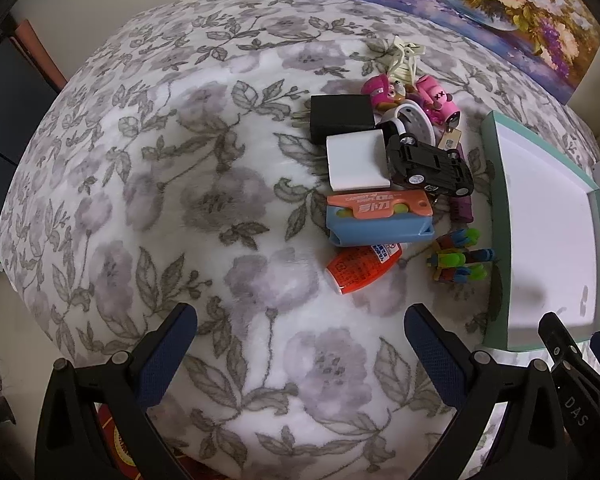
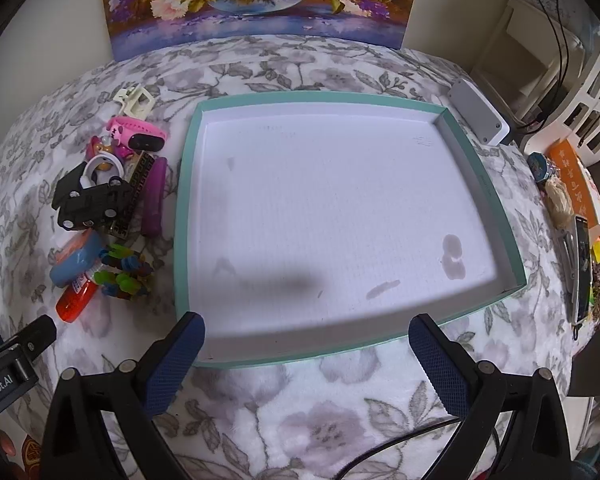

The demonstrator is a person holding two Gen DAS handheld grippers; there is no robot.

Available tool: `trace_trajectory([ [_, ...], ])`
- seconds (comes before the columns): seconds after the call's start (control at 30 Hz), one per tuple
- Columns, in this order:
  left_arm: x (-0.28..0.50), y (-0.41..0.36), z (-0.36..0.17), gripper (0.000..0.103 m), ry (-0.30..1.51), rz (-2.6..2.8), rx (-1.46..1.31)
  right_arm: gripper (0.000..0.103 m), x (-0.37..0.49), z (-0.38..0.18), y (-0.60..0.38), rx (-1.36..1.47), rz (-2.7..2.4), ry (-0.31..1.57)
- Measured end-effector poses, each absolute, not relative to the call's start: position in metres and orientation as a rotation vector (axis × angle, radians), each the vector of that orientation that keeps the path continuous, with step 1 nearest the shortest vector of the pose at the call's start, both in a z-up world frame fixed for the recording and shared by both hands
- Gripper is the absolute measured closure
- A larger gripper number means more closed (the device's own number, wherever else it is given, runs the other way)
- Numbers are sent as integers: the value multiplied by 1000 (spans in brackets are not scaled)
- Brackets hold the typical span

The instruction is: Organize rigid objects

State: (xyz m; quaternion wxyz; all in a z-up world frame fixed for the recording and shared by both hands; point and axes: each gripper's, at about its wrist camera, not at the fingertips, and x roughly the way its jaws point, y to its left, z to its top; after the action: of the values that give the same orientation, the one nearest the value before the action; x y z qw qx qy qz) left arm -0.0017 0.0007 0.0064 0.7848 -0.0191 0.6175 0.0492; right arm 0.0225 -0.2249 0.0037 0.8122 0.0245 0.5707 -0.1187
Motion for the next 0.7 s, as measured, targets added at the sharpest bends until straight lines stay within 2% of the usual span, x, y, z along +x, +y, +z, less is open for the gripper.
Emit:
trace_trajectory([
  [0.7,-2,1,7,0,1330,110,-40,0,23,3,-223,46,-255,1200],
])
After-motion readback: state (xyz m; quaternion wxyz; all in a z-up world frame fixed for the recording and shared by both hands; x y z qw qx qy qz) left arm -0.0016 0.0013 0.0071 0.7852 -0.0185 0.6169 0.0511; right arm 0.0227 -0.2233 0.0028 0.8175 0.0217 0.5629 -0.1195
